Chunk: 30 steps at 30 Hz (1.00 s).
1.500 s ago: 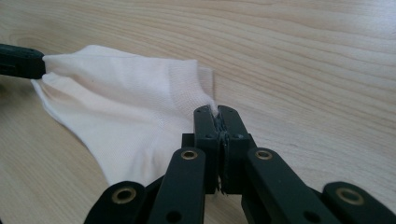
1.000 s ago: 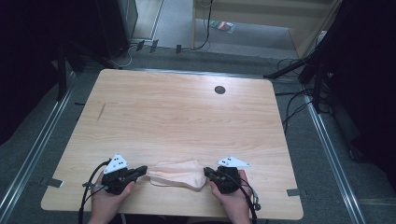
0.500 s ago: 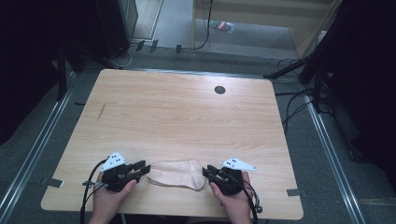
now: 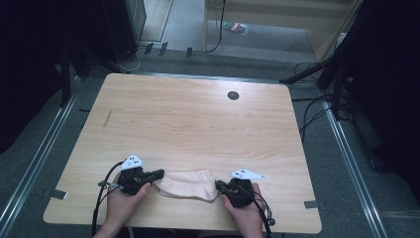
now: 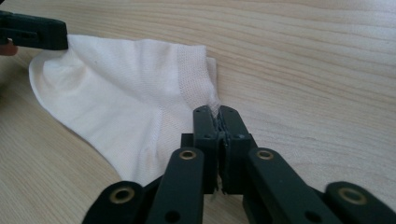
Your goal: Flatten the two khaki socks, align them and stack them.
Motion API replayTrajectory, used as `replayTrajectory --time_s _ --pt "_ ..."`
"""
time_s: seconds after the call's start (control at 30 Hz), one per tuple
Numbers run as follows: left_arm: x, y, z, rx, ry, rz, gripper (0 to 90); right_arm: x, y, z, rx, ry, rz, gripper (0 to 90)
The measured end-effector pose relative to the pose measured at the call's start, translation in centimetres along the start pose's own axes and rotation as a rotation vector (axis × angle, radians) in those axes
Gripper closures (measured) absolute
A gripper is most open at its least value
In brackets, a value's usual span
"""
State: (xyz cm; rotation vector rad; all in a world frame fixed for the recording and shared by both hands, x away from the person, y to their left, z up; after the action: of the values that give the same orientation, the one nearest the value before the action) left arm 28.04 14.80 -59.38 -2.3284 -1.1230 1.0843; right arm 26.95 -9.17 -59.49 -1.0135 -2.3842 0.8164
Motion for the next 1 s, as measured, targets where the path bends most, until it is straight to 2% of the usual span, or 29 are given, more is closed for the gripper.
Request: replayTrajectory --time_s 0.03,0.07,0.1,0.13,0.17,0.2,0.23,0.27,0.33,0.37,0.47,0.5,0.53,0.57,0.6,0.63,0.73,0.83,0.9,1.0 --pt "0.2 -0.1 -0.1 -0.018 -0.007 0.001 88.1 0.0 -0.1 -0.2 -0.014 0.000 0.012 77.1" --pt "0.2 -0.1 -0.1 -0.018 -0.007 0.001 76.4 -0.1 -0.4 -0.5 -0.039 0.000 0.032 69.6" --pt "0.3 -1.0 -0.8 -0.078 -0.032 0.018 69.6 0.0 -0.7 -0.9 -0.071 -0.001 0.043 68.9" --pt "0.1 -1.6 -1.2 -0.105 -0.032 0.037 75.2 0.3 -1.2 -1.4 -0.103 0.001 0.042 70.4" --pt "0.1 -1.6 -1.2 -0.105 -0.032 0.037 80.3 0.3 -1.2 -1.4 -0.103 0.001 0.042 70.4" --pt "-0.6 -2.5 -1.7 -0.127 -0.002 0.061 86.2 1.4 -1.8 -2.4 -0.159 -0.016 0.020 81.4" --pt "-1.2 -2.7 -1.8 -0.116 0.017 0.089 90.0 2.2 -1.9 -3.0 -0.179 -0.023 -0.016 85.6" --pt "-1.7 -2.6 -1.7 -0.095 0.037 0.094 90.0 3.3 -1.7 -3.4 -0.185 -0.024 -0.054 88.9" --pt "-2.2 -1.8 -1.5 -0.048 0.071 0.081 90.0 5.7 -0.5 -4.0 -0.167 -0.059 -0.105 90.0" --pt "-2.2 -1.3 -1.3 -0.026 0.074 0.062 90.0 7.0 0.3 -4.2 -0.155 -0.071 -0.136 90.0" --pt "-1.5 0.2 -0.9 0.032 0.035 0.035 90.0 10.0 3.2 -4.5 -0.096 -0.095 -0.185 90.0" --pt "-1.5 0.2 -0.9 0.032 0.035 0.035 90.0 10.0 3.2 -4.5 -0.096 -0.095 -0.185 90.0" --pt "-1.0 0.8 -0.7 0.053 0.019 0.027 90.0 11.2 5.0 -4.5 -0.070 -0.080 -0.186 90.0" --pt "-1.0 0.8 -0.7 0.053 0.019 0.027 90.0 11.2 5.0 -4.5 -0.070 -0.080 -0.186 90.0" --pt "-0.8 1.0 -0.5 0.060 0.015 0.026 90.0 11.9 6.5 -4.4 -0.045 -0.065 -0.188 90.0" --pt "-0.6 1.3 -0.2 0.069 0.017 0.016 90.0 12.2 7.0 -4.3 -0.039 -0.061 -0.188 90.0" --pt "-0.1 1.6 0.0 0.076 0.016 0.005 90.0 12.8 8.0 -3.6 0.005 -0.090 -0.196 90.0" --pt "-0.1 1.6 -0.1 0.070 0.015 0.002 90.0 12.9 8.0 -3.3 0.011 -0.104 -0.211 90.0" --pt "0.0 1.7 -0.2 0.066 0.005 0.000 90.0 13.2 7.7 -3.0 0.038 -0.139 -0.222 90.0" --pt "0.2 1.4 -0.2 0.049 -0.015 0.018 90.0 13.5 7.6 -2.7 0.039 -0.177 -0.212 90.0"
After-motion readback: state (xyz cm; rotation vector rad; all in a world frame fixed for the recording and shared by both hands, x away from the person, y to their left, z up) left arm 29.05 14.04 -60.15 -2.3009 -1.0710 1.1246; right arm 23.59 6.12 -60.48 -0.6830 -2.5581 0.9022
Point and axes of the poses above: each handheld gripper's, and its own axes: y roughly forward along the jaws, z roughly out of its underside, x roughly to its left, the point moved 8 cm from there along y, roughly forward along the jaws, and after that the axes turned 13 degrees about -y, right-handed, at the moved point
